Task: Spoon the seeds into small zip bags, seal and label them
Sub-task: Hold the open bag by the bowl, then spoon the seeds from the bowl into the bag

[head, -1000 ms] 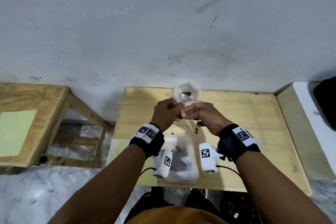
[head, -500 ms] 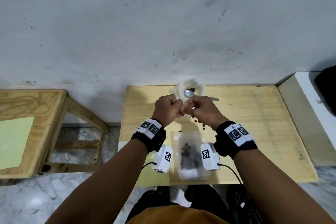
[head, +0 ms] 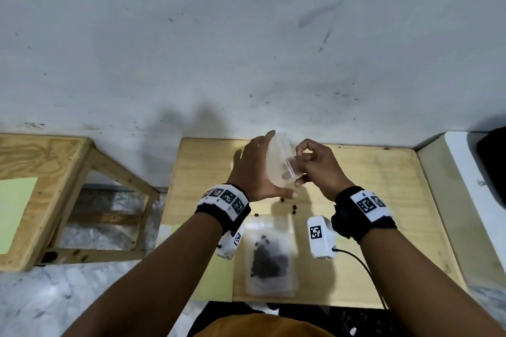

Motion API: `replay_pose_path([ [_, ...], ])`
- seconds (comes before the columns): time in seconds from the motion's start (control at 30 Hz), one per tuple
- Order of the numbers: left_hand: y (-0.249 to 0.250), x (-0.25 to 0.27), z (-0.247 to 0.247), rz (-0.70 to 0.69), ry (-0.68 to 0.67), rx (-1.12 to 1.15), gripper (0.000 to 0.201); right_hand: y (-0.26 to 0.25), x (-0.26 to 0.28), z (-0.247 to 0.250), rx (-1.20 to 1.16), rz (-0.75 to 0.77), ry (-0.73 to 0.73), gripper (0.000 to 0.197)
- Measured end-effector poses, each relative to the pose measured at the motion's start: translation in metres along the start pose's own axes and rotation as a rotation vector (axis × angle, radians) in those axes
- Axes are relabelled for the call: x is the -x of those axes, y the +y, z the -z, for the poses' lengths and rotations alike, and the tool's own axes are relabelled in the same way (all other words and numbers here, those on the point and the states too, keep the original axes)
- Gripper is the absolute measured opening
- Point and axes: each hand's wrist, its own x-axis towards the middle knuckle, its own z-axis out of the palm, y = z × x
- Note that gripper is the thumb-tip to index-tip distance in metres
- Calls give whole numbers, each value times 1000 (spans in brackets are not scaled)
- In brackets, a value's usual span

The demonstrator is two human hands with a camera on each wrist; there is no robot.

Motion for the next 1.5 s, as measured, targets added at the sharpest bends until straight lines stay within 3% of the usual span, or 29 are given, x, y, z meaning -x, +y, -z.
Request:
replay_pose_path([
  [0.17, 6, -15, -5, -99, 0, -114, 128, 0, -10, 17, 25, -44, -110, 13],
  [0.37, 6, -22, -13, -142, 30, -170, 118, 7, -28, 27, 383, 114, 29, 35],
  [0.47, 3, -21, -19, -172, 26, -107, 114, 10, -33, 26, 450, 139, -24, 23],
  [0.57, -1, -21, -21, -191, 8, -29, 95, 11, -38, 25, 569, 56, 3, 25],
  [0.67, -7, -22, -17, -126, -60, 20, 86, 16, -42, 23, 639, 58, -1, 35],
  [0.73, -13, -22, -15, -87, -96, 31, 86, 22, -43, 22, 539, 49, -43, 47],
  [0.9, -33, -21, -22, 37, -175, 117, 77, 36, -40, 17, 384, -48, -138, 26],
  [0.97, -42, -23, -26, 164, -148, 210, 76, 48, -44, 19, 326, -39, -21, 18],
  [1.07, -53, -31, -27, 391, -75, 357, 76, 68, -51, 29, 362, -9, 394, 9],
  [1.13, -60, -39, -27, 468, -46, 407, 75, 78, -53, 39, 477, -88, 526, 20],
  [1.3, -65, -66, -27, 477, -160, 417, 76, 97, -69, 59, 673, -390, 301, 70],
  [1.37, -65, -79, -30, 482, -244, 398, 77, 101, -77, 61, 709, -440, 238, 65],
  [1.5, -65, -97, -39, 490, -345, 339, 89, 103, -88, 62, 634, -389, 217, 30],
])
